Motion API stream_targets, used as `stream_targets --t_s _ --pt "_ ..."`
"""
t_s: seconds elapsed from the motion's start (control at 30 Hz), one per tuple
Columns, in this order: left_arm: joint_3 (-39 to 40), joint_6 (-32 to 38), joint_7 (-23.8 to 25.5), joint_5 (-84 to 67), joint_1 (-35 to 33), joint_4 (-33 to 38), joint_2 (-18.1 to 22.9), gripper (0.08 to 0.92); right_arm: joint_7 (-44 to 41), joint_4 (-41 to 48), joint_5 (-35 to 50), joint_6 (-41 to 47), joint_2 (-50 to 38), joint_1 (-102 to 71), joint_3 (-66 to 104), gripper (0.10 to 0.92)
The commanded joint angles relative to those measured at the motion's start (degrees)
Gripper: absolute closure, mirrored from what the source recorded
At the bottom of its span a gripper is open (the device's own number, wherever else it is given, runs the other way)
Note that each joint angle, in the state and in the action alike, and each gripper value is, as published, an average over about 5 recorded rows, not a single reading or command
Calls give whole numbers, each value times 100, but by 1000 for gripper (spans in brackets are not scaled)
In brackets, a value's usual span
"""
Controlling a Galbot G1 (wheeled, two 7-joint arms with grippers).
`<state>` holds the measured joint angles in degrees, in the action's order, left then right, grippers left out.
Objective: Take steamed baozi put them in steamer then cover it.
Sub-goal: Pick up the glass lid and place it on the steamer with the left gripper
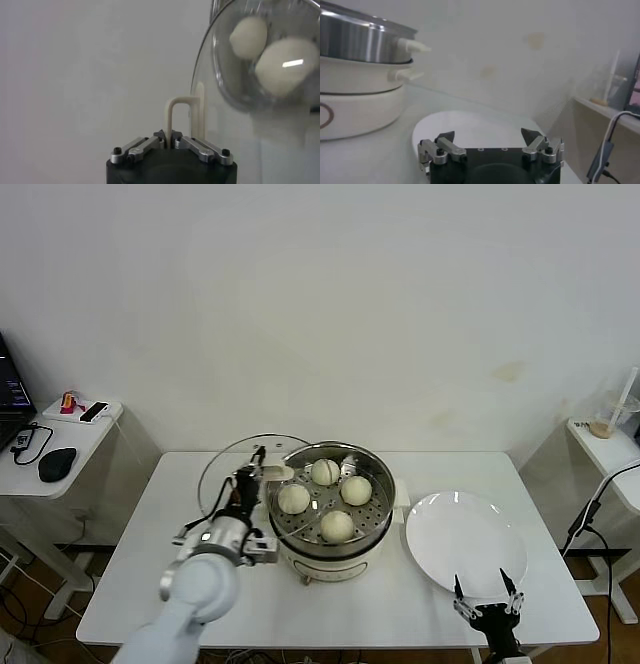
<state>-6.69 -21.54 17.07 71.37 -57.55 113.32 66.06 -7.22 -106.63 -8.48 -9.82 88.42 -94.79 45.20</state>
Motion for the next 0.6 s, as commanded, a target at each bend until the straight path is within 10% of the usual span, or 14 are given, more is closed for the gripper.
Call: stream_targets --t_s 0.03,0.6 --pt "786 -314 463 981 535 -324 1312 858 -5 235 -118 -3 25 116 -112 203" --pt "1068 -291 503 1354 614 -931 1733 858 -10 324 -233 -37 52 116 -214 203"
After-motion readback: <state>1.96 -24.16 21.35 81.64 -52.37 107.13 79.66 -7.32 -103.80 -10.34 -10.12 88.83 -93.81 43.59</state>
